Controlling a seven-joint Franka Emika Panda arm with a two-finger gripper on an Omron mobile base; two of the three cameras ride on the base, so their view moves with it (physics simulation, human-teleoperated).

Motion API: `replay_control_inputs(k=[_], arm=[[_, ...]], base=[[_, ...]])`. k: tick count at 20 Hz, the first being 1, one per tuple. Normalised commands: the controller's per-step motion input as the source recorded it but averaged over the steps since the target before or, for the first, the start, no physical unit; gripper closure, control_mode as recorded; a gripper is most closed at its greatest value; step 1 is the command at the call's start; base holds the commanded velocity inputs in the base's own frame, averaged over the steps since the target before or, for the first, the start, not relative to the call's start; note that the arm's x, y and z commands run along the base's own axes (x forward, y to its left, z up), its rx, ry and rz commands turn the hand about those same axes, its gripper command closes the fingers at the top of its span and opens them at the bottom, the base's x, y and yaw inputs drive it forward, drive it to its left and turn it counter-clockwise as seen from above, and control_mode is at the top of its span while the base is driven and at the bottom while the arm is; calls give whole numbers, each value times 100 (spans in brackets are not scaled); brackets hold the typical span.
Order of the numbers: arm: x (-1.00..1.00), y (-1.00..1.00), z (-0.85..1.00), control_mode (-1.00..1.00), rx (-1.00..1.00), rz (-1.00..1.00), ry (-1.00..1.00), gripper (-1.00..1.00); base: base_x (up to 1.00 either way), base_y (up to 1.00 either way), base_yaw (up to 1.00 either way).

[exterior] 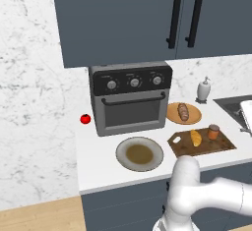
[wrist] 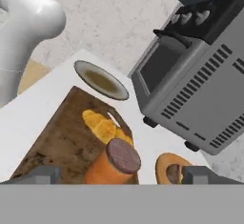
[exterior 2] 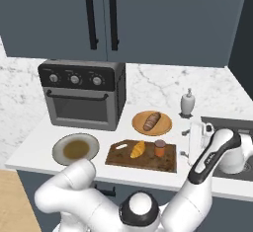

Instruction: From the different types of pastries on the counter, select a croissant and place it on the cutting board. Then retrieve a jar of jam from the cabinet and place it alongside the croissant on the cutting board.

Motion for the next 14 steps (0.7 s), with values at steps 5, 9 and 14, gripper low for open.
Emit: replay_control_inputs(k=[5, 9, 14], arm=[[-43, 39, 0, -100, -41, -29, -39, -100], [-1, 100, 0, -100, -39, -35, -27, -100], [1, 50, 12, -100, -40, -31, -19, -100]], base=[[0, 0, 0], [0, 0, 0], [0, 0, 0]])
